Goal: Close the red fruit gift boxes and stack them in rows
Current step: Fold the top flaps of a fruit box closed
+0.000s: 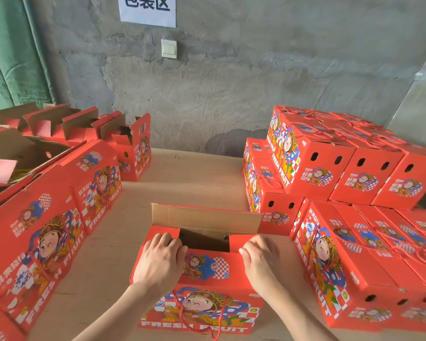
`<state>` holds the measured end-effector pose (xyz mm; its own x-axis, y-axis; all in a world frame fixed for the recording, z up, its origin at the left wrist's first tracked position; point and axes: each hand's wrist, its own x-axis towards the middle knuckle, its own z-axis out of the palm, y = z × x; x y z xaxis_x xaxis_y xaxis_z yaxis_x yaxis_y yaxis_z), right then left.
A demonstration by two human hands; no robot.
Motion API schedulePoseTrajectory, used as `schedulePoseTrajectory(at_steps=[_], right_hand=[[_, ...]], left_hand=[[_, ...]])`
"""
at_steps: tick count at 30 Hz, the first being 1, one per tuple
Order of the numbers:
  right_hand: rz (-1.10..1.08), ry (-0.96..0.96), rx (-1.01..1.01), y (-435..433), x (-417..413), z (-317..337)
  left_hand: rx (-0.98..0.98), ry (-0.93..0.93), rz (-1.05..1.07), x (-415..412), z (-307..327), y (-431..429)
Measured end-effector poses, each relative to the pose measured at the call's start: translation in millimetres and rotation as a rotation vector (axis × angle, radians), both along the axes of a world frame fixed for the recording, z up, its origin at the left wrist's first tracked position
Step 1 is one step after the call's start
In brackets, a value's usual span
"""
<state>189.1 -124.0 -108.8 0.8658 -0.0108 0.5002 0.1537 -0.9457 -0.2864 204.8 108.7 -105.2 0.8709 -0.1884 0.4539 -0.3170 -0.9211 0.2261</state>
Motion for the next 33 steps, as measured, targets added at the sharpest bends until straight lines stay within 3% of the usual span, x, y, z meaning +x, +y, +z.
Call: schedulePoseTrajectory(at_steps=[2, 9, 12, 15, 20, 26, 33], right_hand=[[-0.019, 0.102, 0.035, 2.7, 2.5, -2.1], [-0.051, 0.199, 0.337, -4.0, 10.0, -4.8], [-0.032, 0.245, 0.569, -6.1, 10.8, -2.6], [0.063, 0.414, 0.793, -10.5, 13.2, 3.3], [0.081, 0.489, 0.835, -17.3, 19.6, 0.6], [0.017, 0.47, 0.932, -20.8, 27.9, -5.8], [0.166, 0.353, 0.817, -30.7, 20.5, -9.0]], left_hand=[[-0.036, 0.004, -0.005, 0.2, -0.7, -0.6], [-0.202, 0.161, 0.067, 12.9, -9.2, 2.2], [-0.228, 0.169, 0.144, 14.2, -8.1, -0.1], [-0.274, 0.162, 0.131, 18.6, -3.3, 0.1], [-0.146, 0.138, 0.045, 23.0, -4.6, -2.0], [-0.217, 0.098, 0.069, 16.3, -4.2, -1.9], [-0.153, -0.269, -0.11, -1.4, -10.1, 1.5]])
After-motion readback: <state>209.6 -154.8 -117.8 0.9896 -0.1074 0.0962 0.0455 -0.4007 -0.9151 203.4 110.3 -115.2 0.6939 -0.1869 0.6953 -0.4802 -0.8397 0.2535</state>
